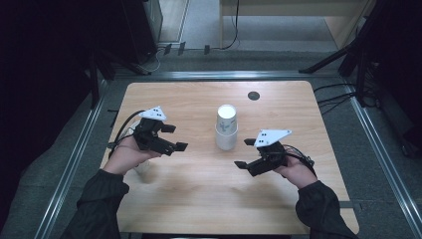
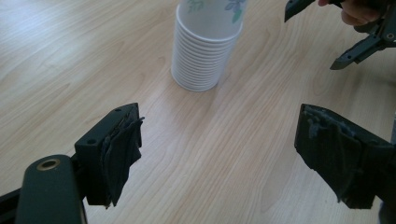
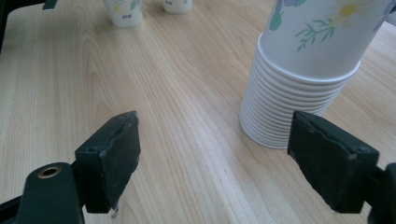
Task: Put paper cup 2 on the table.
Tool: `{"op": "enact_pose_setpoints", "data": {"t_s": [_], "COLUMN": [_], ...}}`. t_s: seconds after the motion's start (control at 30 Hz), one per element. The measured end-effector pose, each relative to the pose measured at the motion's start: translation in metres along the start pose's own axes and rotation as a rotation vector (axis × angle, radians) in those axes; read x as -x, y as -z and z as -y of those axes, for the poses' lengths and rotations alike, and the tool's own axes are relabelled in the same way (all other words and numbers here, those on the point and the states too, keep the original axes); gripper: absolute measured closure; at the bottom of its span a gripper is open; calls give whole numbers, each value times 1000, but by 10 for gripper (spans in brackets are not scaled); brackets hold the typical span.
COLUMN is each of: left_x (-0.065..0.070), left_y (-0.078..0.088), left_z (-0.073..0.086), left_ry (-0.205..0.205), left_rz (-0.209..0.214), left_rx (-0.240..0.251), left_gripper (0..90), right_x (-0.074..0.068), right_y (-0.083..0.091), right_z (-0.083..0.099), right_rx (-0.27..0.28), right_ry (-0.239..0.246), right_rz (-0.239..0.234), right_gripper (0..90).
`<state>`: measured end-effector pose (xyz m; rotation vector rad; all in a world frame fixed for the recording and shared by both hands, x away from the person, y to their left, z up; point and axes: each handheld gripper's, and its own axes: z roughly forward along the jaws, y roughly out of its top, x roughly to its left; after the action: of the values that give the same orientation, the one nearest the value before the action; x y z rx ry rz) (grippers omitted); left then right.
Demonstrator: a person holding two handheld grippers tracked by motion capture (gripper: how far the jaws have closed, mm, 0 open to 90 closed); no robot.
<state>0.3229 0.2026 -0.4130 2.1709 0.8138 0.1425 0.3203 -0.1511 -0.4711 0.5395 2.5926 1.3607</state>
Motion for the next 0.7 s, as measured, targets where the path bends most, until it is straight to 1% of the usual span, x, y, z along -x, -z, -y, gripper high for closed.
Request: {"op": "enact_pose_setpoints", "data": {"t_s": [0.07,0.1,0.13,0.3,0.37,0.4,0.47,0.6,0.63,0.7], "left_x": [3,6,8,16,19,21,24,29,30,31], "left_y": [-4,-7,-9,-20,-25,-27,-31,-38,-39,-41], "left_z": [-1,-1,-1,-1,-1,0,0,1,1,2], "left_ry": [-8,-15,-24,-37,-53,-51,-58,-74,-79,-80], "left_rz": [13,11,15,31,27,29,34,47,43,50], "left_rx": [-4,-2,-11,-20,-24,-24,-26,-54,-53,-57], "left_gripper": [150,150,150,150,150,150,150,150,150,150], "right_x": [0,0,0,0,0,0,-1,-1,-1,-1], "right_y": [0,0,0,0,0,0,0,0,0,0], "right_z": [0,0,0,0,1,1,1,1,1,1], "right_rx": [0,-1,0,-3,-7,-9,-12,-12,-12,-14], "right_ry": [1,2,4,5,8,11,10,14,14,12], "right_rz": [0,0,1,-2,-3,-3,-5,-4,-5,-7], "right_gripper": [175,175,176,176,176,176,175,176,175,175]}}
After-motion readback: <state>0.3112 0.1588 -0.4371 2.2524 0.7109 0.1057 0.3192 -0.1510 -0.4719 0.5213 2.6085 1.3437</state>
